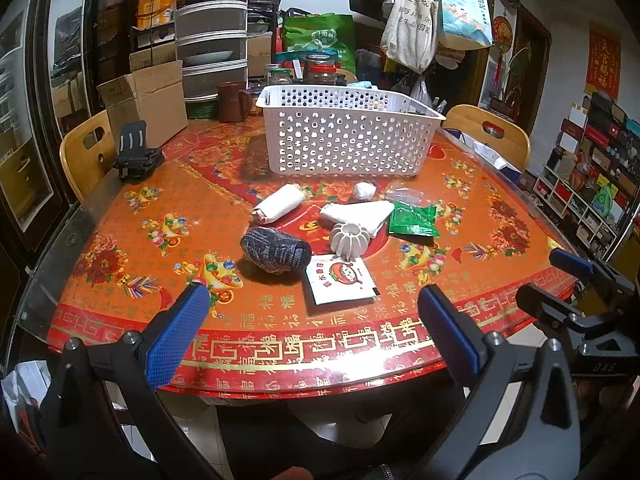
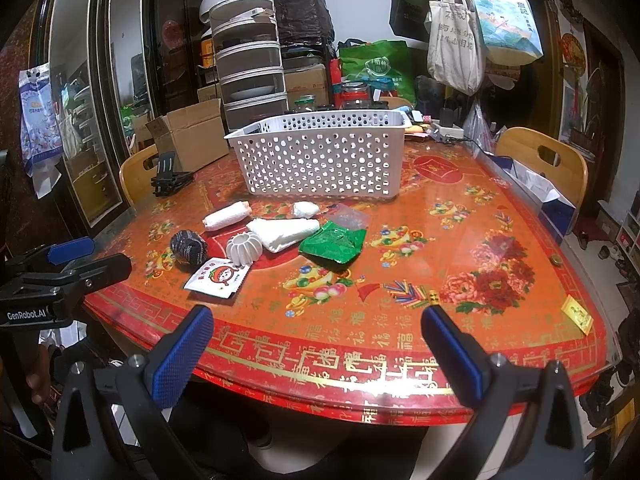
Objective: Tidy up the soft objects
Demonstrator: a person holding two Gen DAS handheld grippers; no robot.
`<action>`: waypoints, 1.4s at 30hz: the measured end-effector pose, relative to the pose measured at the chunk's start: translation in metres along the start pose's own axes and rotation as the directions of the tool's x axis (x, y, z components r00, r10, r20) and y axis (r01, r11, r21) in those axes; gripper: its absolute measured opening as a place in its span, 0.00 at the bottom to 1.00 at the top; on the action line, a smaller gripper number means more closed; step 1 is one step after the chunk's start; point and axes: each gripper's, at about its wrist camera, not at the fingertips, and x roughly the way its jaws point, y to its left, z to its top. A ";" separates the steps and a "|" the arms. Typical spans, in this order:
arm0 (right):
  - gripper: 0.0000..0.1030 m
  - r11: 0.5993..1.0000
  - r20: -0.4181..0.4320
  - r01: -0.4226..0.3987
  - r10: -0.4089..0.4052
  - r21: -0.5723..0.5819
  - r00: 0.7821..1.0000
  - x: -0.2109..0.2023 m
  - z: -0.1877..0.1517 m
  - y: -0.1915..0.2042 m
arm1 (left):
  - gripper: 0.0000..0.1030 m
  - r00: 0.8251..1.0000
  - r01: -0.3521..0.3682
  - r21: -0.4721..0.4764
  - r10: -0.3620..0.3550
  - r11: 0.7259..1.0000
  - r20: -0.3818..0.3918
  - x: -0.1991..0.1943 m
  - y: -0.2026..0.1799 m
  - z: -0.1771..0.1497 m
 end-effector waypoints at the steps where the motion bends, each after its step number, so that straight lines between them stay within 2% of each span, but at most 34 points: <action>1: 1.00 1.000 0.000 0.000 0.000 0.000 1.000 0.000 0.000 0.000 | 1.00 1.000 0.000 0.000 0.000 1.000 0.000 0.000 0.000 0.000; 15: 1.00 1.000 -0.013 -0.006 0.007 0.008 1.000 0.004 -0.002 0.000 | 1.00 1.000 -0.011 -0.001 0.011 1.000 0.001 0.001 0.002 -0.001; 21: 1.00 0.999 -0.010 -0.032 0.032 0.024 0.999 0.014 -0.001 -0.004 | 1.00 0.999 -0.015 -0.011 0.016 1.000 0.034 0.012 0.008 -0.005; 25: 1.00 0.999 -0.046 -0.028 0.029 0.039 0.999 0.032 0.002 -0.012 | 1.00 0.998 -0.013 -0.034 0.015 0.999 0.059 0.024 0.019 -0.007; 27: 1.00 0.999 -0.065 -0.012 0.016 0.050 0.998 0.044 0.004 -0.017 | 1.00 0.999 0.014 -0.061 -0.012 0.998 0.032 0.039 0.028 -0.006; 32: 1.00 0.999 -0.133 0.015 -0.010 0.035 0.991 0.076 0.011 -0.022 | 1.00 0.998 -0.032 -0.040 0.030 0.999 -0.054 0.077 0.037 -0.004; 42: 1.00 0.998 -0.186 -0.034 0.044 0.057 0.981 0.120 0.031 -0.031 | 1.00 0.992 0.012 -0.065 -0.020 0.998 -0.127 0.126 0.057 0.008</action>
